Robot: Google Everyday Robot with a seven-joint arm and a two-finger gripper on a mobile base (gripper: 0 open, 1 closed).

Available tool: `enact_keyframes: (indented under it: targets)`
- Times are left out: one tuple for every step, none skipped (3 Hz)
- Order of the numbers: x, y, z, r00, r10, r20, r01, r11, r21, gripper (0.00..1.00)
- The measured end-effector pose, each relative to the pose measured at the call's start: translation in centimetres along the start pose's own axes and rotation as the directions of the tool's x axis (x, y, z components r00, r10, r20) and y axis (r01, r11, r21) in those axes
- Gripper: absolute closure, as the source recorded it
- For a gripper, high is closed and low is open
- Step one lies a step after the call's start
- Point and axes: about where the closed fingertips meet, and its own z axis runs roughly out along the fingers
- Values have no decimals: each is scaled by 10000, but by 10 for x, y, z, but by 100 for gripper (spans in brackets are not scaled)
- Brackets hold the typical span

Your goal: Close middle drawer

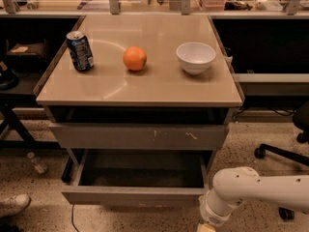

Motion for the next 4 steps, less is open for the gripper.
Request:
enact_keyframes:
  targets:
    - [0,0,0,10000,0,0,0,10000,0,2]
    - [0,0,0,10000,0,0,0,10000,-1,24]
    - [0,0,0,10000,0,0,0,10000,-1,48]
    - [-6,-10,1,9998,-137,118,132,9990,428,71]
